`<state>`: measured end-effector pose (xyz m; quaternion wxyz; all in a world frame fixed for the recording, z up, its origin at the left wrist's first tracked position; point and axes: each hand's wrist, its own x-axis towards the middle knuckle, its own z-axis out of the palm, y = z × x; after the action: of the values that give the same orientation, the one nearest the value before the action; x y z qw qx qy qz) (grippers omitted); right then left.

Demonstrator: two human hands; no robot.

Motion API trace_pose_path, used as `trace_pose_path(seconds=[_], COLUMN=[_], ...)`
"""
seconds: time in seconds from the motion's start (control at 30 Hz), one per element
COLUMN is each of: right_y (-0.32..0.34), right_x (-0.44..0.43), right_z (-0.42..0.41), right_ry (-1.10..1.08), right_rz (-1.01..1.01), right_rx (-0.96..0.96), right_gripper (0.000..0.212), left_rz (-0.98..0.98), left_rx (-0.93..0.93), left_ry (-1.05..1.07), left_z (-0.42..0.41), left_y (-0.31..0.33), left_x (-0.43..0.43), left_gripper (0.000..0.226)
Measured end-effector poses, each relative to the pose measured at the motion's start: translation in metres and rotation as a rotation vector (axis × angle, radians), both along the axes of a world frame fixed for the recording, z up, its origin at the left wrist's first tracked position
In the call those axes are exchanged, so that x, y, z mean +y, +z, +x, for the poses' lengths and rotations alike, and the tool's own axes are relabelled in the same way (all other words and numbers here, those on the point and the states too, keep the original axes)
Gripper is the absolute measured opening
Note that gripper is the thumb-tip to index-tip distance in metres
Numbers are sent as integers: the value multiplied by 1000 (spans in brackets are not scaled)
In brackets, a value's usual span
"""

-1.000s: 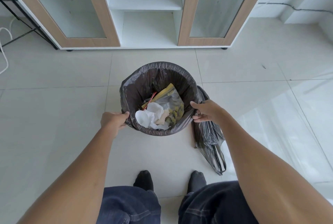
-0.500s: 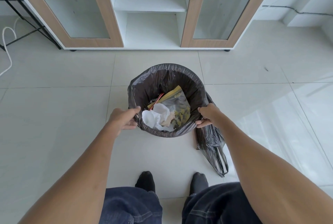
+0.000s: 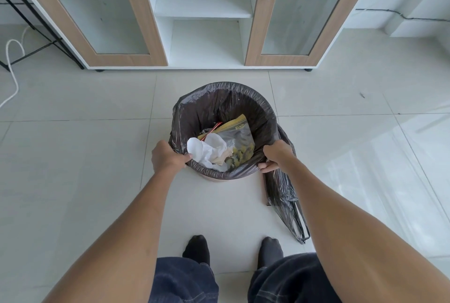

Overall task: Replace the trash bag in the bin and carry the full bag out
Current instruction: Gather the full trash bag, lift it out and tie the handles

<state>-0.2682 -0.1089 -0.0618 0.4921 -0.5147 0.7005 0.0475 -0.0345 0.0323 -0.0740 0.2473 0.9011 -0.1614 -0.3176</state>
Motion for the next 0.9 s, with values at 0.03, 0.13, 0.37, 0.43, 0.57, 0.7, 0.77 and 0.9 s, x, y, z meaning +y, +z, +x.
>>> trace_pose_path(seconds=[0.03,0.13,0.37,0.43,0.57,0.7,0.77,0.9], right_y=[0,2,2,1,2,4,2,-4], right_x=[0,-2,-1,-1,-4,-5,-5,-4], right_z=[0,1,3,2,-2,-4,-2,3], right_ry=[7,65,113,125,206,267,276,287], right_rz=[2,-3,-11,-24,-17,-19,-13,56], right_rx=[5,47,74,83,86,112,119,120], right_gripper=[17,19,23,29,46,55,57,58], left_rz=[24,70,85,65,57,32,26,11], left_rx=[-23,-35,47,99,175,263,358,488], left_ry=[12,31,49,88,150,176,155,76], left_z=[0,-6,-11,-13,-8,-2,-1,-4], left_y=[-3,2,1,5,2,2,8,14], left_x=[-1,0,-6,-6,-8,-6,-5,-8], left_gripper=[51,55,38,35,36,33,25,47])
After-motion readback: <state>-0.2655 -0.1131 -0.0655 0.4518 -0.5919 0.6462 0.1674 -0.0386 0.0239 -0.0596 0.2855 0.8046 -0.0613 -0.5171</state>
